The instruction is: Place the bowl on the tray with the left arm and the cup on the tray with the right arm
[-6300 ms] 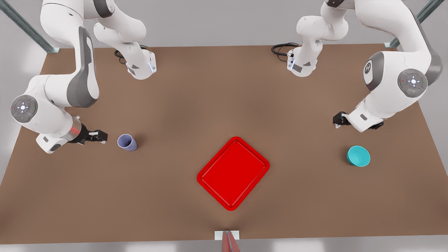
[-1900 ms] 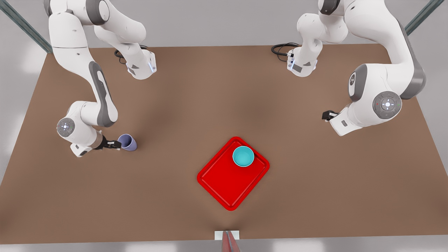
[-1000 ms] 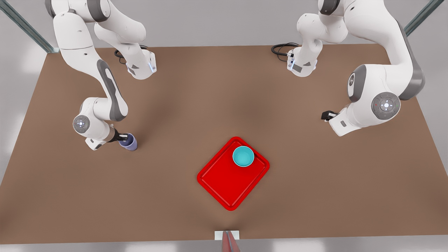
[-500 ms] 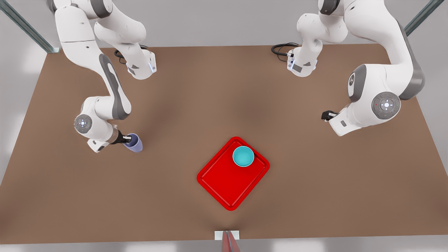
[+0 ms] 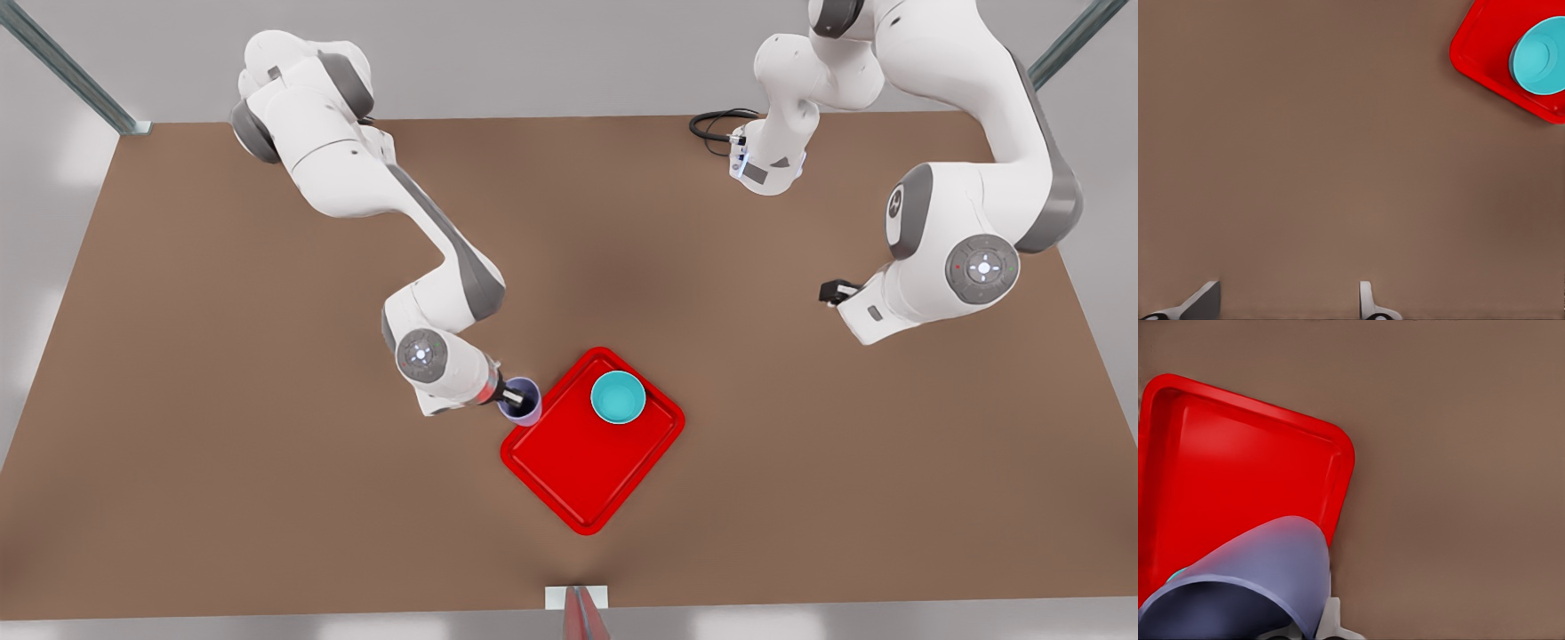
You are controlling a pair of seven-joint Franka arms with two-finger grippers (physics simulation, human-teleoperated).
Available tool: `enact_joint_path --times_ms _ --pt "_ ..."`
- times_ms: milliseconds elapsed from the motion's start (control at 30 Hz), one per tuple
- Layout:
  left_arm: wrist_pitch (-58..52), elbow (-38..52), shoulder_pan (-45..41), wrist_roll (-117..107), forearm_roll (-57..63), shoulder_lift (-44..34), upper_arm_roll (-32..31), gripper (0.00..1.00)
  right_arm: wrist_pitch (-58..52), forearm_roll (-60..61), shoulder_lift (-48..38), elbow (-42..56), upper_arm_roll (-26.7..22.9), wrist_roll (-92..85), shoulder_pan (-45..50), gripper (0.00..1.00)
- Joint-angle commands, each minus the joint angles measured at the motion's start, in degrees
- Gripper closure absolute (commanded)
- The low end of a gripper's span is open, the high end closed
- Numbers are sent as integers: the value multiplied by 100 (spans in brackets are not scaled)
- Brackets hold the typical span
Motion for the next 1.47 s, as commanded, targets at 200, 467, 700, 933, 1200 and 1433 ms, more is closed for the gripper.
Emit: enact_joint_path --times_ms 200,467,700,933,1200,1433 --pt "0 0 0 0 38 8 1 0 236 -67 1634 2088 -16 695 509 79" --pt "9 0 0 9 21 79 1 0 693 -419 1951 2089 10 493 571 79" --pt "9 0 0 0 21 88 1 0 710 -770 1951 2028 10 422 597 0" --pt "9 0 0 0 21 123 -8 0 183 -665 1336 1861 415 396 378 0" --pt "-62 281 0 9 -181 123 -52 0 -1874 -902 -3287 -2216 -966 -5185 -1899 0" --pt "0 62 290 18 -155 -273 -237 0 -1777 -858 -3252 -2165 -1044 -5185 -1969 0"
